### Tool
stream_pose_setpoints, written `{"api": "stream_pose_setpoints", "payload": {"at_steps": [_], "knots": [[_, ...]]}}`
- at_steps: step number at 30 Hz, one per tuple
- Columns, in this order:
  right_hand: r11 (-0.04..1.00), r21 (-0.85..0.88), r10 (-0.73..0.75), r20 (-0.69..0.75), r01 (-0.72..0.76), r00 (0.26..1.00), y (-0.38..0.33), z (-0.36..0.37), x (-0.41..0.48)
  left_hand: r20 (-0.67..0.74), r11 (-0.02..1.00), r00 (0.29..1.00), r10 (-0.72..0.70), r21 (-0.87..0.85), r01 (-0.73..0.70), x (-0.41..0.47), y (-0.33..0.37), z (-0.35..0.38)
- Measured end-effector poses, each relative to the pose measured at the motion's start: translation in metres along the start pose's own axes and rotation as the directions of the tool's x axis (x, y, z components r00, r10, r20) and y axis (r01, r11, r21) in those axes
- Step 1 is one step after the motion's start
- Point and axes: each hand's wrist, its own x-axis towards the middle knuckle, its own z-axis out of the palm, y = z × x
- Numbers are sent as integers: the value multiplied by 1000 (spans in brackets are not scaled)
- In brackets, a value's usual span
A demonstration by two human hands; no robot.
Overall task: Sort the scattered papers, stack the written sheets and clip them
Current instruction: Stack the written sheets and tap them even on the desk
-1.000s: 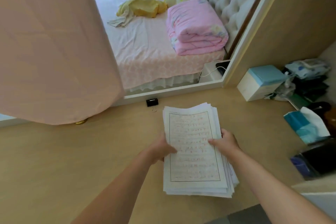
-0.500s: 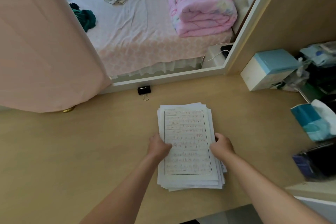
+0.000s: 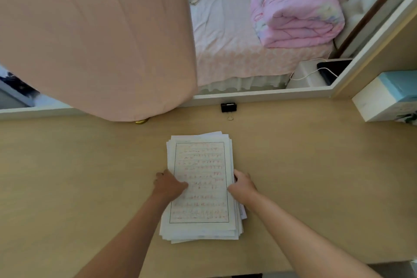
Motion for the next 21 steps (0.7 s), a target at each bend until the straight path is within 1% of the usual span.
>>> {"api": "stream_pose_setpoints", "payload": {"at_steps": [3, 5, 7, 8, 10, 12, 14, 16, 17, 19, 21], "knots": [[999, -37, 13, 42, -11, 999, -37, 18, -18, 72, 999, 997, 25, -40, -22, 12, -29, -30], [998, -46, 44, 81, -40, 996, -51, 22, -22, 91, 998, 995, 44, -44, -40, 22, -43, -46], [996, -49, 76, 86, -72, 993, -60, 22, -21, 75, 996, 996, 56, -68, -51, 31, -49, -59], [995, -48, 87, 66, -84, 994, -63, 23, -21, 71, 994, 996, 47, -106, -40, 32, -49, -64], [994, -38, 105, -26, -106, 994, -69, 26, -20, 57, 987, 998, 29, -160, -20, 28, -47, -70], [989, -82, 111, -136, -123, 984, -73, 29, -19, -62, 994, 996, 67, -80, -72, 23, -44, -70], [987, -141, 50, -217, -83, 975, -80, 23, -18, -225, 976, 952, 208, -15, -217, 21, -36, -67], [969, -248, -68, -271, -1, 960, -91, 8, -12, -282, 937, 903, 323, -39, -347, 21, -17, -69], [953, -302, -120, -284, 30, 951, -96, -3, -7, -282, 917, 885, 370, -44, -397, 24, -6, -70], [923, -376, -198, -283, 81, 939, -106, -22, 7, -256, 897, 865, 432, 17, -443, 32, 20, -70], [888, -440, -249, -209, 136, 946, -117, -34, 18, -201, 901, 880, 431, 156, -406, 41, 40, -69]]}}
